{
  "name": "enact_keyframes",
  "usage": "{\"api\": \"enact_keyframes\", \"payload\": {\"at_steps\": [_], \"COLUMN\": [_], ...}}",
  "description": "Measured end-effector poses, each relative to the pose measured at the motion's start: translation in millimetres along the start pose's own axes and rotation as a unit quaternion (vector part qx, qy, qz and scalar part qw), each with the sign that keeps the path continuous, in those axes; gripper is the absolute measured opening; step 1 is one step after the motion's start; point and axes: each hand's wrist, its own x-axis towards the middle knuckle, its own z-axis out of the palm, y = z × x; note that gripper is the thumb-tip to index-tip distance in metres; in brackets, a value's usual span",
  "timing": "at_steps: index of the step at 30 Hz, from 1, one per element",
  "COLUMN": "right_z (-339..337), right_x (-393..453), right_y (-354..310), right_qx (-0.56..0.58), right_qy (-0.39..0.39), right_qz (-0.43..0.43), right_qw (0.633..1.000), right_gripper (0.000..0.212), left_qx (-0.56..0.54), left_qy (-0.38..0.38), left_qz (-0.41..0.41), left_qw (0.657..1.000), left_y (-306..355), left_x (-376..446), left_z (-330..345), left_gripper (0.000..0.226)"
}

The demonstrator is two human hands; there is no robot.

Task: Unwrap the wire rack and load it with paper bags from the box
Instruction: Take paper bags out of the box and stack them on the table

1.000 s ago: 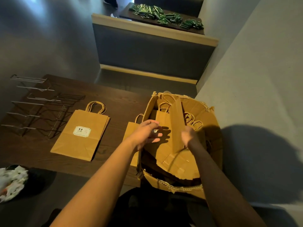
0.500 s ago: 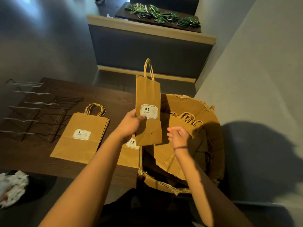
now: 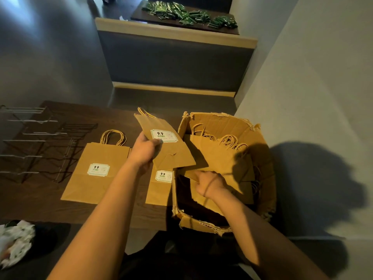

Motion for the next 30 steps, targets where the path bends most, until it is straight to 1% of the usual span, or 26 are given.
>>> {"api": "enact_keyframes", "payload": {"at_steps": [2,3,4,5,6,7,9,10,11,14,15,16,17,19,20,21,22,23,24,25,26,27,28,30], "right_z": [-6,-7,-7,-6,-9,-17,-37,-50,-60,-95,-105,-112,-115,-117,-115,-112,-108,-102,-94,-85,-75,-66,-60,-50], "right_x": [-5,-10,-13,-17,-22,-27,-40,-47,-51,-70,-75,-81,-86,-93,-92,-90,-86,-81,-79,-81,-83,-86,-89,-89], "right_y": [19,29,38,47,54,61,71,76,80,86,84,80,74,59,50,39,27,14,2,-11,-22,-32,-40,-48], "right_qx": [0.127,0.233,0.353,0.470,0.544,0.591,0.623,0.660,0.713,0.855,0.887,0.909,0.926,0.948,0.952,0.954,0.950,0.943,0.924,0.898,0.871,0.845,0.830,0.819], "right_qy": [-0.013,-0.028,-0.023,-0.001,0.039,0.091,0.186,0.216,0.233,0.239,0.231,0.219,0.199,0.149,0.131,0.109,0.090,0.071,0.056,0.042,0.025,0.007,-0.006,-0.025], "right_qz": [-0.008,0.005,0.035,0.071,0.102,0.122,0.130,0.128,0.117,0.055,0.030,0.009,-0.007,-0.037,-0.033,-0.022,0.017,0.068,0.115,0.148,0.162,0.172,0.178,0.175], "right_qw": [0.992,0.972,0.935,0.880,0.832,0.793,0.749,0.708,0.651,0.456,0.399,0.355,0.320,0.279,0.273,0.279,0.298,0.319,0.360,0.413,0.463,0.506,0.529,0.546], "right_gripper": [0.049,0.044,0.034,0.022,0.014,0.014,0.022,0.023,0.025,0.041,0.045,0.047,0.048,0.047,0.047,0.046,0.045,0.045,0.047,0.047,0.040,0.033,0.025,0.022], "left_qx": [-0.003,0.005,0.018,0.026,0.027,0.031,0.024,0.015,0.006,0.001,-0.004,-0.011,-0.015,-0.018,-0.014,-0.004,0.000,-0.012,-0.039,-0.078,-0.099,-0.103,-0.083,-0.022], "left_qy": [-0.004,-0.005,-0.001,0.001,0.001,0.001,-0.001,-0.004,-0.006,-0.013,-0.020,-0.030,-0.045,-0.063,-0.068,-0.071,-0.070,-0.059,-0.041,-0.030,-0.031,-0.042,-0.054,-0.040], "left_qz": [0.005,0.007,0.010,0.013,0.015,0.017,0.023,0.029,0.038,0.062,0.064,0.069,0.076,0.074,0.066,0.056,0.049,0.042,0.028,0.003,-0.011,-0.010,0.010,0.062], "left_qw": [1.000,1.000,1.000,1.000,1.000,0.999,0.999,0.999,0.999,0.998,0.998,0.997,0.996,0.995,0.995,0.996,0.996,0.997,0.998,0.997,0.995,0.994,0.995,0.997], "left_y": [3,4,5,5,5,5,4,4,3,-1,-1,-1,-2,-4,-6,-9,-12,-15,-17,-17,-19,-21,-21,-26], "left_x": [1,2,3,4,6,7,9,11,11,11,8,5,1,-5,-6,-6,-7,-6,-6,-8,-8,-9,-9,-6], "left_z": [2,3,3,4,4,4,2,1,0,4,8,12,17,26,31,36,42,47,51,54,56,56,57,54], "left_gripper": [0.034,0.034,0.033,0.034,0.037,0.041,0.053,0.061,0.071,0.093,0.098,0.101,0.101,0.087,0.073,0.056,0.042,0.032,0.028,0.028,0.032,0.036,0.034,0.021]}}
